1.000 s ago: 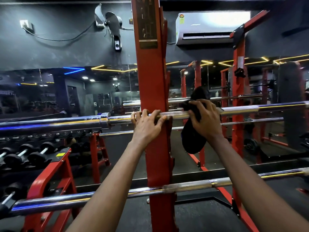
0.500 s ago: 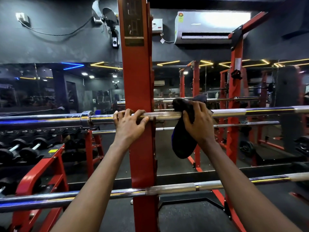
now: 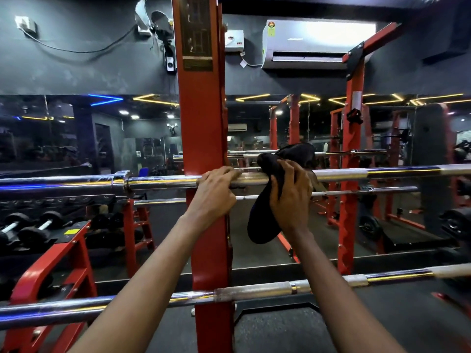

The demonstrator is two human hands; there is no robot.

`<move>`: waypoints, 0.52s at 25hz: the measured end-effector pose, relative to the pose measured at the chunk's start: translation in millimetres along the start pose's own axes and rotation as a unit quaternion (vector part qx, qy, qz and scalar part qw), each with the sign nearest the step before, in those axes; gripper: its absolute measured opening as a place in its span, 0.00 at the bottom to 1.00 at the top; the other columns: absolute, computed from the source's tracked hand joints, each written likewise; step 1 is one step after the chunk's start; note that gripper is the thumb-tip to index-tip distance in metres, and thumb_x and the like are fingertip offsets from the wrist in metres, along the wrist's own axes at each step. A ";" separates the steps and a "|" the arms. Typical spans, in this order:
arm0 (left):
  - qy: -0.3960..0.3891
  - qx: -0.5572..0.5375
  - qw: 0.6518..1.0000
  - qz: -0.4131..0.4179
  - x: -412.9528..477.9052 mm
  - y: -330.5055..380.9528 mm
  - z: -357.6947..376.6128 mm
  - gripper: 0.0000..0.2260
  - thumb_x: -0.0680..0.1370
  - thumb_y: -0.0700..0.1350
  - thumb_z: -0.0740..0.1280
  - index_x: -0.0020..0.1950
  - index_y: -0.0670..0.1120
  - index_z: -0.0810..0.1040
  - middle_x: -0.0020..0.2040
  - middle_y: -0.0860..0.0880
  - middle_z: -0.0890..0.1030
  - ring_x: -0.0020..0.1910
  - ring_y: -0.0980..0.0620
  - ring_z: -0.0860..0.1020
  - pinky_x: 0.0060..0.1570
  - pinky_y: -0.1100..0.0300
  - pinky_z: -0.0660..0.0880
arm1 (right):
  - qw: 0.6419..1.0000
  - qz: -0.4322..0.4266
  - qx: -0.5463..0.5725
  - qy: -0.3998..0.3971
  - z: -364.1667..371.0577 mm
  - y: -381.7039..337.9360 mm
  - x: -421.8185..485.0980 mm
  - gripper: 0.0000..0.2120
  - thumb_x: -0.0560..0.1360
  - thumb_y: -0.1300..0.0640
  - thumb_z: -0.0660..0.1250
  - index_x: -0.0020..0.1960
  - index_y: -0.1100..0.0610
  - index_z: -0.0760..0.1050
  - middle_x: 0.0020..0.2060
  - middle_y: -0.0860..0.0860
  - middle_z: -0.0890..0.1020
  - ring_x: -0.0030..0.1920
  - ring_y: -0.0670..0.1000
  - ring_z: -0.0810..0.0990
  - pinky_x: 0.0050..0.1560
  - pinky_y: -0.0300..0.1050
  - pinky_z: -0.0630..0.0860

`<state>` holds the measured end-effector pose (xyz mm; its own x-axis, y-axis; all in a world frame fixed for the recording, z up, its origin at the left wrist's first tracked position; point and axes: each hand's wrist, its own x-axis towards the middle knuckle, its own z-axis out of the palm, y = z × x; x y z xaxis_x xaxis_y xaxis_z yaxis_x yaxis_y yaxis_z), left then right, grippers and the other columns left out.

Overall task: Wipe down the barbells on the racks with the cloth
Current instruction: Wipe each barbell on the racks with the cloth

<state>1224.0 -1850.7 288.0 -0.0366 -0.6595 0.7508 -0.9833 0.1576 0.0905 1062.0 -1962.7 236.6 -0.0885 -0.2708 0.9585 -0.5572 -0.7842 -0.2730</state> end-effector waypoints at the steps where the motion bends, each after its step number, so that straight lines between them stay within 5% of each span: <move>1: -0.014 -0.030 0.999 0.000 3.6 1.8 -0.9 0.30 0.69 0.40 0.57 0.71 0.47 0.75 0.68 0.49 0.77 0.67 0.49 0.72 0.69 0.58 0.59 | 0.999 0.031 0.007 0.026 5.3 -4.4 -9.3 0.19 0.83 0.54 0.62 0.72 0.57 0.70 0.71 0.56 0.71 0.71 0.58 0.70 0.73 0.56 0.67; 4: 0.001 -0.115 0.993 -0.036 12.4 1.7 -1.5 0.28 0.70 0.46 0.54 0.67 0.48 0.80 0.66 0.49 0.80 0.66 0.50 0.74 0.70 0.54 0.64 | 0.987 0.113 0.094 0.060 16.2 -28.1 -30.3 0.24 0.84 0.55 0.61 0.78 0.57 0.64 0.78 0.56 0.62 0.77 0.57 0.63 0.77 0.45 0.61; 8: 0.035 -0.052 0.998 -0.024 10.4 3.6 18.9 0.20 0.78 0.53 0.57 0.67 0.55 0.78 0.64 0.54 0.80 0.64 0.52 0.74 0.65 0.58 0.57 | 0.906 0.285 0.287 0.126 20.5 -63.8 -34.4 0.28 0.83 0.61 0.62 0.81 0.58 0.59 0.79 0.57 0.59 0.77 0.52 0.62 0.71 0.28 0.59; 11: 0.036 -0.013 0.999 -0.025 14.3 2.8 25.0 0.17 0.80 0.53 0.61 0.69 0.57 0.77 0.62 0.53 0.79 0.61 0.48 0.73 0.64 0.54 0.57 | 0.828 0.381 0.367 0.187 18.1 -79.3 -23.1 0.27 0.81 0.57 0.63 0.79 0.59 0.61 0.75 0.58 0.65 0.75 0.55 0.66 0.77 0.43 0.62; 13: 0.031 -0.002 0.999 -0.032 17.3 4.7 22.4 0.17 0.81 0.51 0.62 0.69 0.57 0.77 0.63 0.51 0.79 0.61 0.46 0.73 0.65 0.51 0.58 | 0.739 0.462 0.444 0.210 18.0 -79.9 -13.4 0.24 0.82 0.61 0.62 0.77 0.59 0.64 0.72 0.60 0.70 0.71 0.58 0.71 0.75 0.53 0.67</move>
<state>1214.8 -1877.8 286.8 0.0368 -0.6221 0.7821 -0.9828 0.1192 0.1411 1122.6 -1906.4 244.1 -0.4451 -0.8682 0.2194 0.6456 -0.4809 -0.5933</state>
